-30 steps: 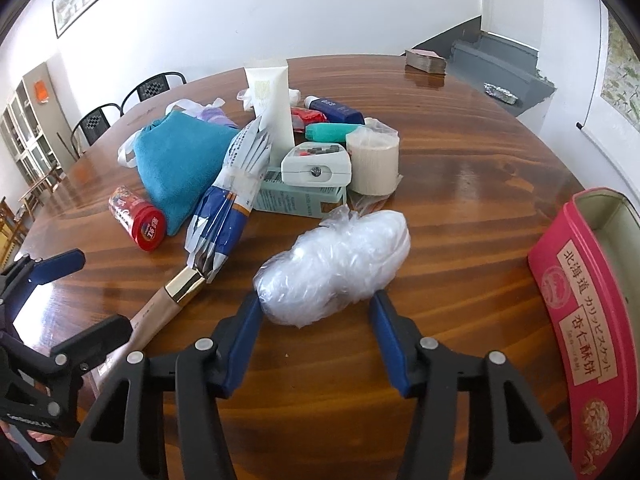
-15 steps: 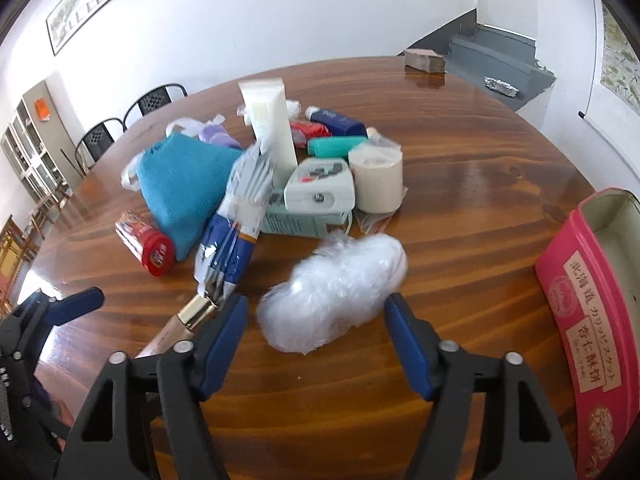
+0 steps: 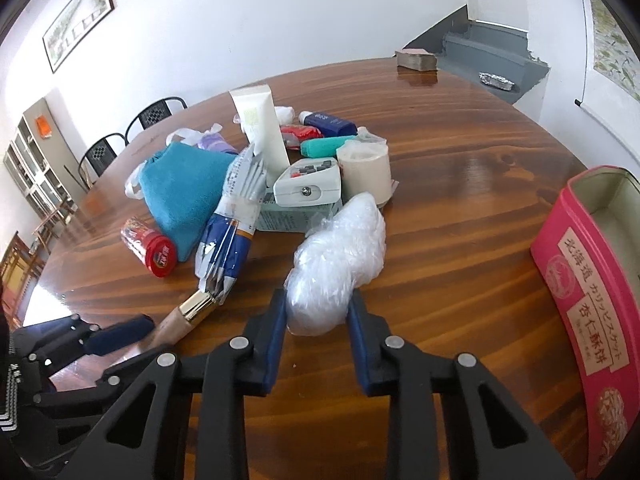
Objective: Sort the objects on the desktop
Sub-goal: 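Grasp the white plastic bag bundle with the right gripper and lift it, then carry the bundle into the red tin while the left gripper grasps the foundation tube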
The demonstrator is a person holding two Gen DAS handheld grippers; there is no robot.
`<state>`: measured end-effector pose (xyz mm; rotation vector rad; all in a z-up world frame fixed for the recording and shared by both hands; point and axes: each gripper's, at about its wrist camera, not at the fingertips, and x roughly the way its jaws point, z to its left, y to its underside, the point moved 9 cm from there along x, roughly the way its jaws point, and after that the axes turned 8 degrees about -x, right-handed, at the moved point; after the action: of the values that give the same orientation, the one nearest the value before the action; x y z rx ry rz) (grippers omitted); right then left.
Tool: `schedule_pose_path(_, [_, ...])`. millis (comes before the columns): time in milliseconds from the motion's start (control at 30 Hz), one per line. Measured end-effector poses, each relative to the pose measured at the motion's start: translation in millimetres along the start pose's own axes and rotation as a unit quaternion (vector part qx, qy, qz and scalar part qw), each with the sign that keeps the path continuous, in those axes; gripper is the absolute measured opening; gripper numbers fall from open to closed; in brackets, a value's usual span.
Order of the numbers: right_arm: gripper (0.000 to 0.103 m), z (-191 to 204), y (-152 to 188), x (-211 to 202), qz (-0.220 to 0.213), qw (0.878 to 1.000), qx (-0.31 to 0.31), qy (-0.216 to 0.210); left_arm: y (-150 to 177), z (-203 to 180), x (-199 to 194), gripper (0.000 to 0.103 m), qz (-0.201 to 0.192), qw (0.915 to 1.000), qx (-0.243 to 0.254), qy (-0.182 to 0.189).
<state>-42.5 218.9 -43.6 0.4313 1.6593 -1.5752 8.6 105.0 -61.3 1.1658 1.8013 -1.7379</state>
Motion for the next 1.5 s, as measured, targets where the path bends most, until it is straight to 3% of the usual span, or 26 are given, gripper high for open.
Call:
schedule_pose_path(133, [0.032,0,-1,-15,-0.017,1.0,0.003,-0.002,-3,-12,-3,0.025,-0.009,0.9999,0.002,0.009])
schedule_pose_path(233, [0.032,-2,-3,-26,-0.032,0.999,0.006,-0.005,-11,-21,-11,0.011,-0.021,0.9995,-0.004,0.022])
schedule_pose_path(400, [0.032,-4,-7,-47,-0.058,0.998,0.013,-0.005,-19,-25,-26,0.011,-0.042,0.9985,-0.009,0.034])
schedule_pose_path(533, [0.032,-8,-9,-55,-0.068,0.998,0.019,-0.005,-17,-22,-24,0.011,-0.035,0.9988,-0.015,0.032])
schedule_pose_path(567, [0.032,-8,-8,-57,-0.069,0.997,0.02,-0.005,-17,-21,-21,0.013,-0.03,0.9989,-0.019,0.032])
schedule_pose_path(633, [0.032,-10,-7,-57,-0.069,0.997,0.022,-0.006,-15,-19,-18,0.028,-0.024,0.999,-0.023,0.028])
schedule_pose_path(700, [0.032,-11,-6,-57,-0.068,0.997,0.026,-0.007,-13,-20,-18,0.062,-0.027,0.9991,-0.021,0.024])
schedule_pose_path(733, [0.032,-12,-5,-58,-0.069,0.997,0.027,-0.007,-13,-21,-20,0.067,-0.032,0.9991,-0.019,0.02])
schedule_pose_path(933, [0.032,-17,-4,-58,-0.072,0.997,0.037,-0.01,-9,-21,-8,0.071,-0.022,0.9997,-0.014,-0.003])
schedule_pose_path(967, [0.032,-18,-4,-58,-0.073,0.996,0.039,-0.01,-8,-20,-3,0.068,-0.014,0.9998,-0.016,-0.005])
schedule_pose_path(1033, [0.032,-20,-3,-60,-0.077,0.996,0.041,-0.011,-2,-18,7,0.04,0.005,0.9998,-0.019,-0.011])
schedule_pose_path(1100, [0.032,-22,-3,-63,-0.082,0.996,0.043,-0.009,-2,-20,5,0.025,0.002,0.9998,-0.012,-0.018])
schedule_pose_path(1333, [0.032,-39,-2,-80,-0.108,0.993,0.056,0.005,-3,-46,-18,0.024,-0.015,0.9995,-0.017,0.023])
schedule_pose_path(1400, [0.032,-47,-2,-87,-0.117,0.991,0.064,0.012,-9,-56,-31,0.009,-0.031,0.9988,-0.013,0.036])
schedule_pose_path(1500, [0.032,-59,-2,-102,-0.134,0.988,0.074,0.027,-17,-72,-49,0.008,-0.05,0.9972,-0.008,0.055])
